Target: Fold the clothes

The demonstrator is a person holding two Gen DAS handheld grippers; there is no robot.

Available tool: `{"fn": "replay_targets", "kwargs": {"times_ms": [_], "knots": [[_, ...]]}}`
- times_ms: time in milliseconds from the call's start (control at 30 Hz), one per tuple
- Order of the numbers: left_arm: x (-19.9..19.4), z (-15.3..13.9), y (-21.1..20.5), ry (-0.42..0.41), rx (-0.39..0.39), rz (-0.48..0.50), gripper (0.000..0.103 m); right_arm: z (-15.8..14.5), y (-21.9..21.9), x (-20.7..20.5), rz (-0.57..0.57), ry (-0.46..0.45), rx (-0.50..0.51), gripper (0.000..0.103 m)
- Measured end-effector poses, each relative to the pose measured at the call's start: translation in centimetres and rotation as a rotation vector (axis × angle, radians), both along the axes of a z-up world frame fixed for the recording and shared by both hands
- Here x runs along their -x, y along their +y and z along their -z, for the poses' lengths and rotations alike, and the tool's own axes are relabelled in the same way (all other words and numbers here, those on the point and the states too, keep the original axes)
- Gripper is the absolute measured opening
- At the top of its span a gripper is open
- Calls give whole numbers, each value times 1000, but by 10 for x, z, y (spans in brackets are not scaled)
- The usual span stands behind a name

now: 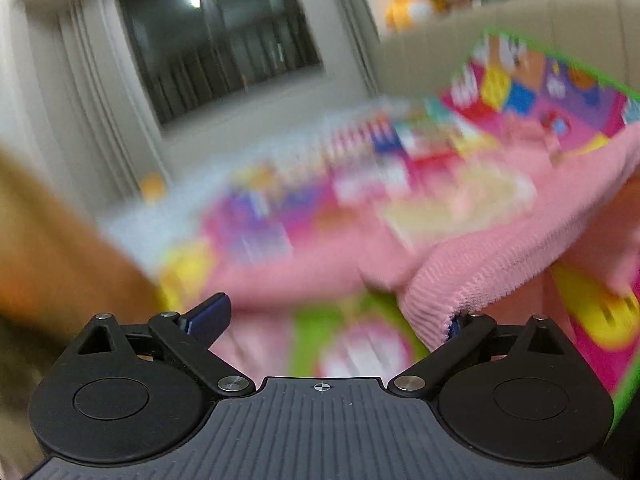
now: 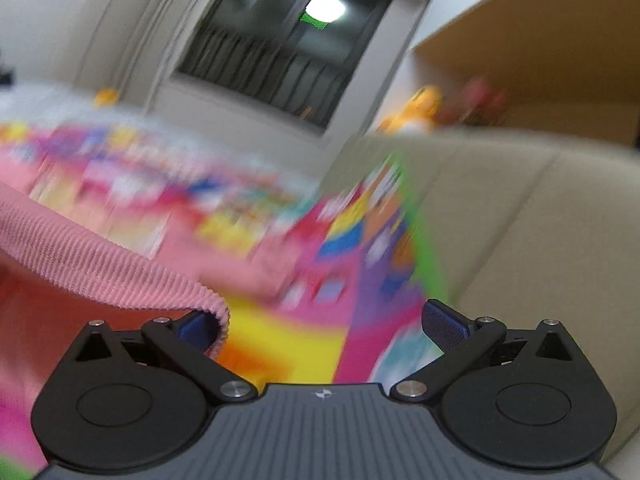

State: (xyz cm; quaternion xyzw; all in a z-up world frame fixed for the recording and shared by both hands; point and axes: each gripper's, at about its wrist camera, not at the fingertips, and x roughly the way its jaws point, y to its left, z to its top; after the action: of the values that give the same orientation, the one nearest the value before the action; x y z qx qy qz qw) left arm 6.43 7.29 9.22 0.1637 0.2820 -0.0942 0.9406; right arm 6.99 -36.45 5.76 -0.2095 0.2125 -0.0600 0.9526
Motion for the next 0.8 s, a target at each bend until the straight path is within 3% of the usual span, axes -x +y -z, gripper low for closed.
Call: {"fn": "replay_targets", "kwargs": {"times_ms": [100,167,300,433,567,667,733,800], "knots": [[15,33,16,175,105,18,100,25,-6,25,-9,97,-15,103],[24,40,26,239,170,53,100,25,-11,42,-29,116,-55,103],[28,16,46,209,342,153,102,0,-18,53,-99,75,-205,103],[8,7,42,192,539,190,103,-10,-31,37,-155,63,-500,103],[-22,38,17,282,553,147,103,14,-34,-2,-90,133,-697,103],[-29,56,0,352,612,183,103,40,-41,-20,4,213,-835,103],[-24,58,-11,381,626,255,103,51,-42,-18,24,208,-865,103],[-13,54,-20,398,611,346,103,53,-37,-17,12,214,-832,103]]}}
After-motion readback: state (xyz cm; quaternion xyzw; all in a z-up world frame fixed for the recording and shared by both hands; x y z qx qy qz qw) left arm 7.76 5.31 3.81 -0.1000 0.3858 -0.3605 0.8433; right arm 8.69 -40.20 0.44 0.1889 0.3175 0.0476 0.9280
